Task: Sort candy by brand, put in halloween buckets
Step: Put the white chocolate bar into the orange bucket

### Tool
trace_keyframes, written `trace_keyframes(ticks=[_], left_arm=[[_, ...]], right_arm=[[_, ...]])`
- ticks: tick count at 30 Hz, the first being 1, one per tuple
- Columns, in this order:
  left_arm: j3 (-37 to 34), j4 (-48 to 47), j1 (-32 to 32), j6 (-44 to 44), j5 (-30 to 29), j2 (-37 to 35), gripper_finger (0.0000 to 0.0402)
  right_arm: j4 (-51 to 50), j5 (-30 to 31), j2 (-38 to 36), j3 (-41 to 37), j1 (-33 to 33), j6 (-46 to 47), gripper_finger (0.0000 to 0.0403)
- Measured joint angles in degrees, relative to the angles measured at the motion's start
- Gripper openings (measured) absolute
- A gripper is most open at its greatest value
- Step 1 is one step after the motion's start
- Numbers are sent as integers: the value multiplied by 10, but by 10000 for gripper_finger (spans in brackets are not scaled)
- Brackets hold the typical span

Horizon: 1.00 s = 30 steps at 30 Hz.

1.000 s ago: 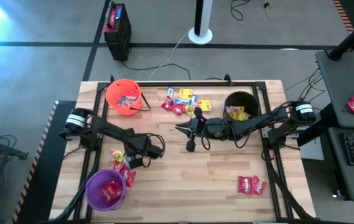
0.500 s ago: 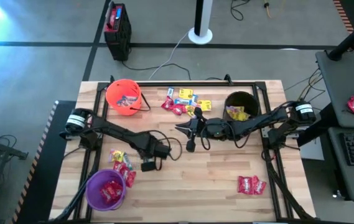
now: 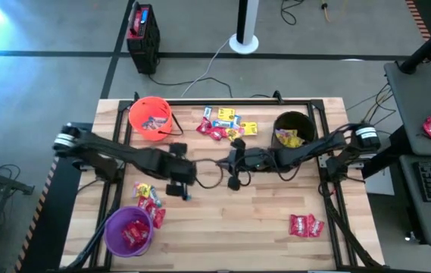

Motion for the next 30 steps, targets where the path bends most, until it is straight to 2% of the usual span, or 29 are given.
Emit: trace_keyframes(ticks=[2,6,10,13,15,22,25,30], left_arm=[[-5,1,-1,-1,-15,-45,0],[-14,6,-9,-16,-28,-140,0],[-18,11,-11,-24,-34,-219,0],[-18,16,-11,-32,-34,-262,0],[-18,15,-11,-36,-34,-283,0],[-19,15,-11,-48,-34,-342,0],[-19,16,-11,-49,-34,-359,0],[-19,17,-11,-46,-34,-378,0]], right_arm=[[5,-22,21,0,2,1,34],[48,-25,80,11,7,17,34],[59,-19,142,64,14,52,34],[30,-10,185,127,23,81,34],[-23,11,212,181,32,114,34],[-309,49,298,405,58,294,34],[-435,91,341,509,67,344,34],[-593,101,420,682,66,412,34]])
